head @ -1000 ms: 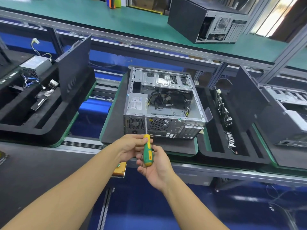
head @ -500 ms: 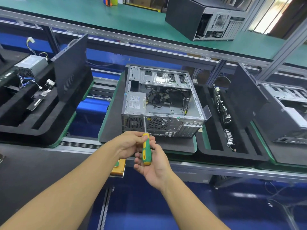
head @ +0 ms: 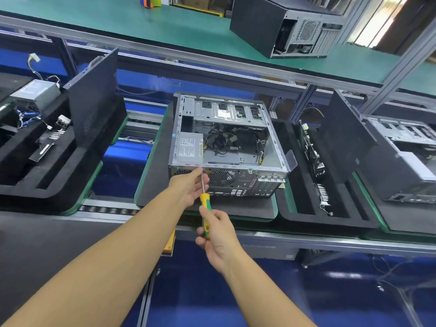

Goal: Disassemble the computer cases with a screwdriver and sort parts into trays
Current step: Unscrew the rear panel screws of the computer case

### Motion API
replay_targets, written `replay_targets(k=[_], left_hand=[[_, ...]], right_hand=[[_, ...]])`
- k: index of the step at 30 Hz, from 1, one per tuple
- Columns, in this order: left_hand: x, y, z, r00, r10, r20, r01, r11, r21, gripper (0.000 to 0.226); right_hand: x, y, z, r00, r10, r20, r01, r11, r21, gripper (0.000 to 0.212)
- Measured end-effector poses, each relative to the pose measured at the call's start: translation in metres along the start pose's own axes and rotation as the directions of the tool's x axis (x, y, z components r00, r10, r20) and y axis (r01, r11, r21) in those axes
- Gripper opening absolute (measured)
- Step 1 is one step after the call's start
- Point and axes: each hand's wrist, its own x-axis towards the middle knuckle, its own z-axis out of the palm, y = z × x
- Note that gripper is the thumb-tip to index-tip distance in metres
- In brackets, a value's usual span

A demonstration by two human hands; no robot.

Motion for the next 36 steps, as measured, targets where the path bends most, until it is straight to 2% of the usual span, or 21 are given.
replay_targets(k=[4,10,13,16,19,23,28,31,36], left_hand=[[0.008,-0.002,-0.003,0.999,0.033,-0.022,-0.032,0.998,0.059,0.017],[0.005,-0.004,-0.001,0.999,0.033,0.026,-0.034,0.998,0.05,0.013],[-0.001,-0.003,-0.002,0.999,-0.012,0.037,0.014,0.999,-0.04,0.011],[-0.005,-0.002,-0.007,0.998,-0.06,0.034,0.066,0.968,-0.244,0.018],[-0.004,-0.002,-0.016,0.997,-0.044,-0.067,0.019,0.943,-0.333,0.023],[-0.006,-0.005,-0.029,0.994,-0.089,-0.067,0.066,0.956,-0.286,0.027],[-0.008,-0.008,-0.05,0.98,-0.189,-0.058,0.179,0.973,-0.148,0.021],[-0.009,-0.013,-0.054,0.985,-0.168,0.04,0.167,0.986,0.021,0.023],[-0.016,-0.031,-0.017,0.945,-0.134,0.299,0.014,0.929,0.37,0.019]], right_hand=[[0.0,-0.005,-0.001,0.997,0.072,0.032,-0.074,0.994,0.076,0.032],[0.0,0.0,-0.009,0.998,-0.011,0.07,0.018,0.994,-0.103,0.015],[-0.002,0.003,-0.016,0.996,-0.038,0.085,0.05,0.988,-0.147,0.014],[-0.001,0.005,-0.02,0.992,-0.054,0.115,0.075,0.979,-0.188,0.012],[0.0,0.009,-0.018,0.988,-0.062,0.144,0.077,0.992,-0.099,0.011],[0.004,0.01,-0.009,0.981,-0.093,0.168,0.085,0.995,0.053,0.013],[0.009,0.014,-0.013,0.991,-0.067,0.117,0.077,0.993,-0.084,0.012],[0.009,0.016,-0.019,0.994,-0.07,0.081,0.073,0.997,-0.04,0.009],[0.007,-0.004,-0.038,0.984,-0.173,0.048,0.172,0.985,0.031,0.012]])
